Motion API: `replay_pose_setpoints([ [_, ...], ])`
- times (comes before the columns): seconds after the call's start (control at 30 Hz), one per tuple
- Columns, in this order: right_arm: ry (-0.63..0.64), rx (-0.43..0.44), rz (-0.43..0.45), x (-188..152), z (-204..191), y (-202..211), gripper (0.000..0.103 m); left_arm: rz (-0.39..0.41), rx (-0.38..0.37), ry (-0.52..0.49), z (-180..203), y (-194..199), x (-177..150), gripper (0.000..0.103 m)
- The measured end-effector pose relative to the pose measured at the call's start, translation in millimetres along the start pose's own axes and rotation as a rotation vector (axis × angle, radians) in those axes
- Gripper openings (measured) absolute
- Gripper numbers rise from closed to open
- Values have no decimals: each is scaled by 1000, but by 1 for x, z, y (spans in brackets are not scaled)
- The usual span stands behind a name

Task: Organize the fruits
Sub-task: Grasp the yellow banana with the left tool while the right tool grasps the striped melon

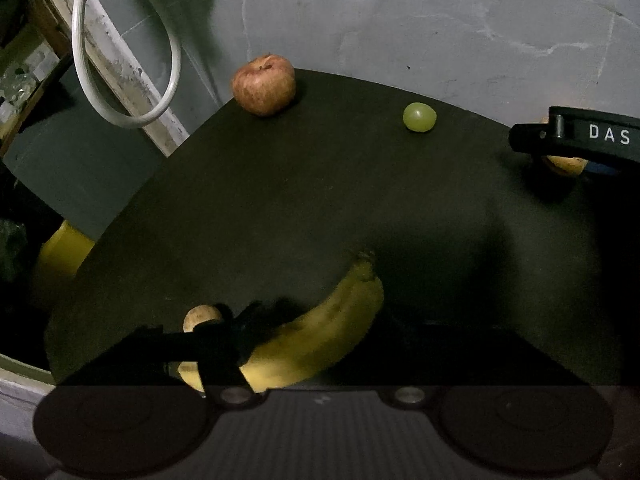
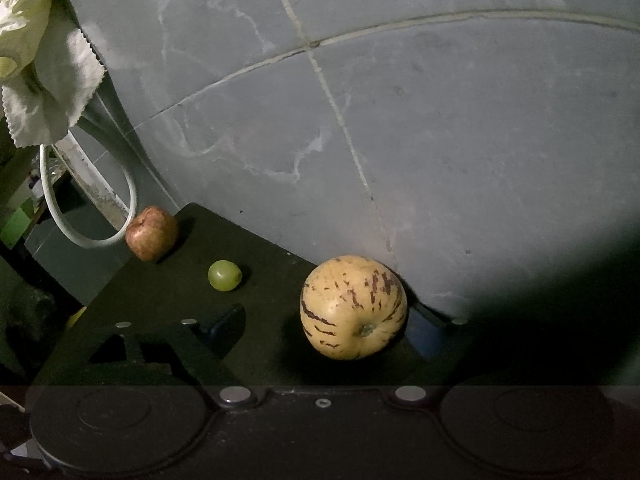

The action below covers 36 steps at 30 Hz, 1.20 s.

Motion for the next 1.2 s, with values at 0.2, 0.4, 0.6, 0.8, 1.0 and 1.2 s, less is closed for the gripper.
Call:
replay_pose_setpoints([
  [0.2,6,-30,13,0,3,1,66,16,9,-18,4,-1,0,58],
  [0.4,24,-36,17,1,6,0,56,22,33,-57,11,-1,2,50],
  [0.6,46,-4,7,-1,6,2,55,20,58,-65,16,1,4,45],
  [0.8,72,23,-14,-6,4,9,55,38,45,-58,19,8,8,40],
  [1.0,90,50,-42,-12,1,15,55,57,40,-50,22,15,10,37],
  [1.2,110,73,-69,-19,-1,21,55,88,39,-33,22,27,11,33],
])
Point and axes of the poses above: each gripper's, at about its wrist camera, not at the fingertips, and y roughly against the way its jaws point, z to its right, x to its top, the point moved 3 cm from there along -y, roughly the way its jaws point, and after that the axes turned 8 degrees about -x, right-handed, at the moved point
